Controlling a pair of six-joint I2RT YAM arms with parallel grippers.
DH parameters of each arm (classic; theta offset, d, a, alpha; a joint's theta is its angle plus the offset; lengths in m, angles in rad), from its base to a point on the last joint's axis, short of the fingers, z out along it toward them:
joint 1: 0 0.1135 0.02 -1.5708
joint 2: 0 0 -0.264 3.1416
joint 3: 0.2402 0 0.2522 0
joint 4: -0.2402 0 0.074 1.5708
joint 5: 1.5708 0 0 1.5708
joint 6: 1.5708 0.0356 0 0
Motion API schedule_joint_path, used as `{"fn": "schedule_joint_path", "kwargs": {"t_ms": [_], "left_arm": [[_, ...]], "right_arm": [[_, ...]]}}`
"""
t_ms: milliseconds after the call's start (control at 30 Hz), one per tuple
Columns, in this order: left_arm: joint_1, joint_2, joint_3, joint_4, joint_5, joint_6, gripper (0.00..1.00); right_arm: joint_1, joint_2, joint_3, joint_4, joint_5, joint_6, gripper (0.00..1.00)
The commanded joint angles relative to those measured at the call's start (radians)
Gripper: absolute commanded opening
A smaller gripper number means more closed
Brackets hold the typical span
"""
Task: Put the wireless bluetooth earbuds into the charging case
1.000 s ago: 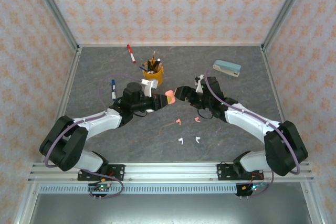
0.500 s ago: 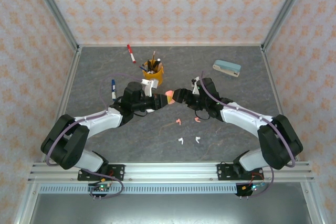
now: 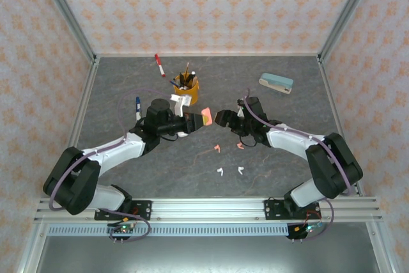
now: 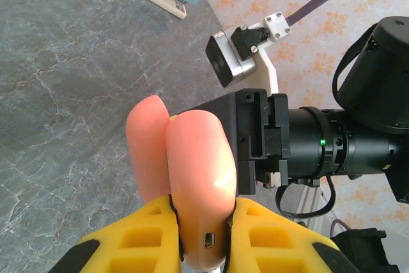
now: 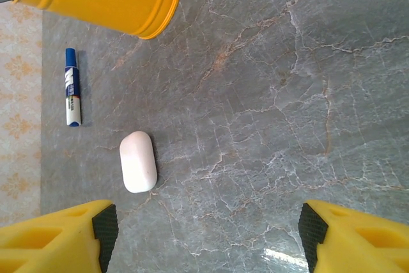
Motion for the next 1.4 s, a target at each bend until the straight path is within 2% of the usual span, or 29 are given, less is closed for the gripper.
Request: {"fn": "schedule_joint_path", "kwargs": {"t_ms": [0,133,267,600,867,1367], "left_arm": [[-0.003,-0.018,0.01,0.035,0.021,0.015,0.0],[-0.003,-0.014,-0.009,0.062,0.006,0.015,0.0],[-0.003,-0.004,-0.02,0.111,0.007,-0.004,0.0],[-0.003,0.025,-0.049,0.329,-0.022,-0.128,0.0],[-0.003,0.063,-0.061,0.464,-0.025,-0.211,0.0],[-0.015,0.097,-0.054,0.54,-0.063,-0.255,0.0]], "right_arm": [[-0.006,-0.03,-0.012,0.0,0.004,-0.001,0.76],[-0.014,-0.112,-0.048,-0.006,-0.026,0.013,0.75],[-0.015,-0.172,-0.096,0.084,-0.073,0.097,0.72],[-0.015,-0.127,-0.18,0.519,-0.105,0.43,0.63],[-0.015,-0.091,-0.168,0.642,-0.109,0.479,0.56],[-0.015,-0.054,-0.167,0.75,-0.124,0.54,0.49]]}}
